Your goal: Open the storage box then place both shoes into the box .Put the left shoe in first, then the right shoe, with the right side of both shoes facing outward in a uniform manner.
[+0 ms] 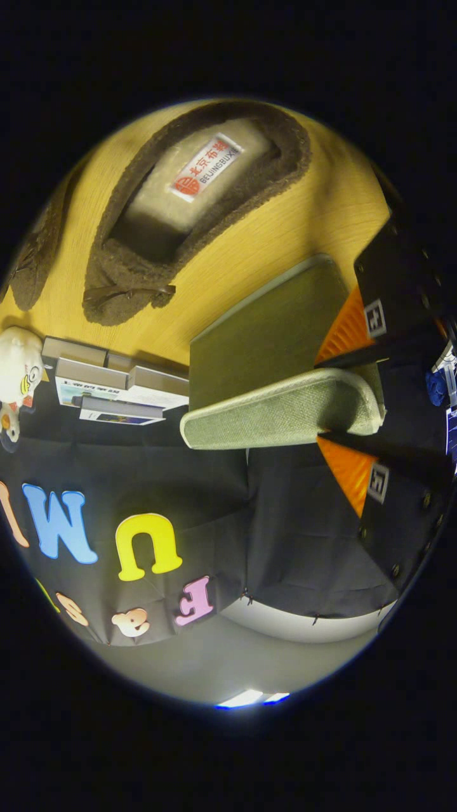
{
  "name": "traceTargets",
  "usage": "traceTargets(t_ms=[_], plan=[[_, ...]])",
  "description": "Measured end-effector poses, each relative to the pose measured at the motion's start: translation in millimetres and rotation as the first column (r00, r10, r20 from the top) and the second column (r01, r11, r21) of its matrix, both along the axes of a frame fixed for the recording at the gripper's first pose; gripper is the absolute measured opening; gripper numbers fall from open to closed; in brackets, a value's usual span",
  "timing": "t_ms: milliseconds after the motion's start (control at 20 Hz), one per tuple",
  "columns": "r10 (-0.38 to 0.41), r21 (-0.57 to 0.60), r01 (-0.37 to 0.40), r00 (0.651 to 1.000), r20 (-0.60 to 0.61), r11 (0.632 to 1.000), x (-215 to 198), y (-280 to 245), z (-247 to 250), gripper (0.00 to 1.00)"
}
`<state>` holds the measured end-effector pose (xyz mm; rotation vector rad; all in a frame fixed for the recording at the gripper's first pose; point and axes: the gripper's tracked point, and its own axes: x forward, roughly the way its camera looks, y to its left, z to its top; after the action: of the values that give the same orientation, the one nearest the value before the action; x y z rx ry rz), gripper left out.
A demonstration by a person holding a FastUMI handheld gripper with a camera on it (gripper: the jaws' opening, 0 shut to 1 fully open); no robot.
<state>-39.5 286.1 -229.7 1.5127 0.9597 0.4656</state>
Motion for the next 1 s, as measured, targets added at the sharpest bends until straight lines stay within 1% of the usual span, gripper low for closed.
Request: traceTargets(t_ms=[50, 150, 200, 250, 300, 350, 600, 700, 1000], plan=[[0.007, 0.004, -0.007, 1.0, 0.003, 1.0, -1, -1, 1, 0.54], [0.033, 0.002, -0.033, 0.999, 0.015, 0.999, -7, -7, 1, 0.52], [-0.015, 0.017, 0.015, 1.0, 0.007, 1.0, 2, -7, 3, 0.51], [-0.047, 0.043, 0.046, 0.999, 0.007, 0.998, 7, -17, 9, 0.16], [-0.044, 0.044, 0.043, 0.999, 0.022, 0.998, 7, -13, 13, 0.09], [-0.017, 0.028, 0.016, 0.999, 0.047, 0.999, 4, -12, 14, 0.02], [0.04, -0.046, -0.034, 0.989, 0.145, 0.998, 1, -10, 38, 0.02], [0.055, -0.078, -0.042, 0.981, 0.184, 0.996, 4, -12, 53, 0.02], [0.076, -0.11, -0.047, 0.958, 0.277, 0.993, 16, -3, 106, 0.02]])
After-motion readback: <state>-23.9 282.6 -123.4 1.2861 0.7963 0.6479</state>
